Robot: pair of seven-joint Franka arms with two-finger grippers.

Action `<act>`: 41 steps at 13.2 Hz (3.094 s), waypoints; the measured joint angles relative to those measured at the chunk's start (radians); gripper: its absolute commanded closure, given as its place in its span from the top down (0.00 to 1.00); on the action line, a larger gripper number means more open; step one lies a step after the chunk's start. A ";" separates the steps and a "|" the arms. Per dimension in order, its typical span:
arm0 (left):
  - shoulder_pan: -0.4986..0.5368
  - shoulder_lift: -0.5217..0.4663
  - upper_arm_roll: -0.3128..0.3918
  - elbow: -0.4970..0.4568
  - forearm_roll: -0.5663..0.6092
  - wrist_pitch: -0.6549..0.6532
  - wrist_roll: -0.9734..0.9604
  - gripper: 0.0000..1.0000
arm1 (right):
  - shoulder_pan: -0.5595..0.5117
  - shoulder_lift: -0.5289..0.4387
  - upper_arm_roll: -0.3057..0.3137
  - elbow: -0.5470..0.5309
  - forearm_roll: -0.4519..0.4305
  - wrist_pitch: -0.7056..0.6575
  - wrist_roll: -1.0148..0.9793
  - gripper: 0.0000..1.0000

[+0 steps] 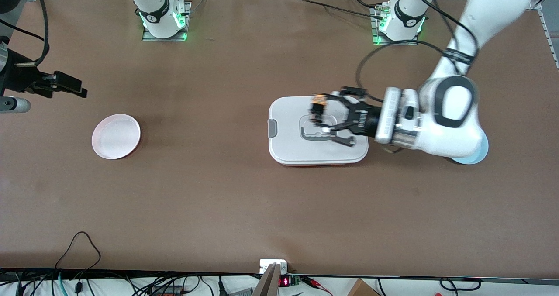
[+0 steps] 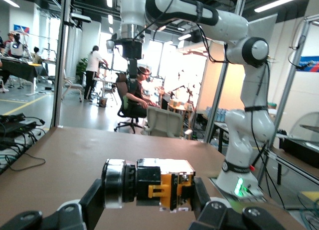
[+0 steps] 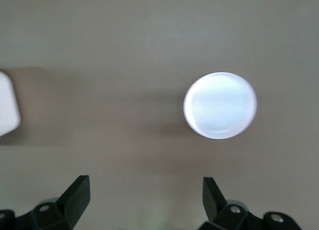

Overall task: Transfer orange switch to right arm and place
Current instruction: 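Lift the switch with the left gripper and carry it over the box, then reach the right gripper to the switch held by the left gripper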

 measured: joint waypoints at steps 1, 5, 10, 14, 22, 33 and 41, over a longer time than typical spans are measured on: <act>-0.070 0.000 -0.002 0.002 -0.073 0.091 0.000 0.00 | 0.000 0.001 -0.001 0.000 0.071 -0.015 -0.014 1.00; -0.296 0.000 -0.003 0.022 -0.285 0.384 -0.001 0.00 | 0.003 0.043 0.004 -0.002 0.372 -0.031 -0.026 1.00; -0.360 0.000 -0.001 0.071 -0.323 0.503 -0.018 0.00 | -0.001 0.132 0.002 -0.009 0.653 -0.098 -0.028 1.00; -0.372 0.002 0.000 0.073 -0.331 0.523 -0.019 0.00 | -0.025 0.188 0.000 -0.090 1.017 -0.135 0.051 1.00; -0.372 0.005 0.006 0.088 -0.331 0.524 -0.019 0.00 | 0.103 0.200 0.013 -0.195 1.279 -0.043 0.073 1.00; -0.372 0.006 0.010 0.089 -0.331 0.524 -0.019 0.00 | 0.132 0.234 0.073 -0.215 1.406 0.034 0.034 1.00; -0.372 0.006 0.011 0.090 -0.331 0.524 -0.019 0.00 | 0.133 0.234 0.106 -0.225 1.443 0.031 0.028 0.95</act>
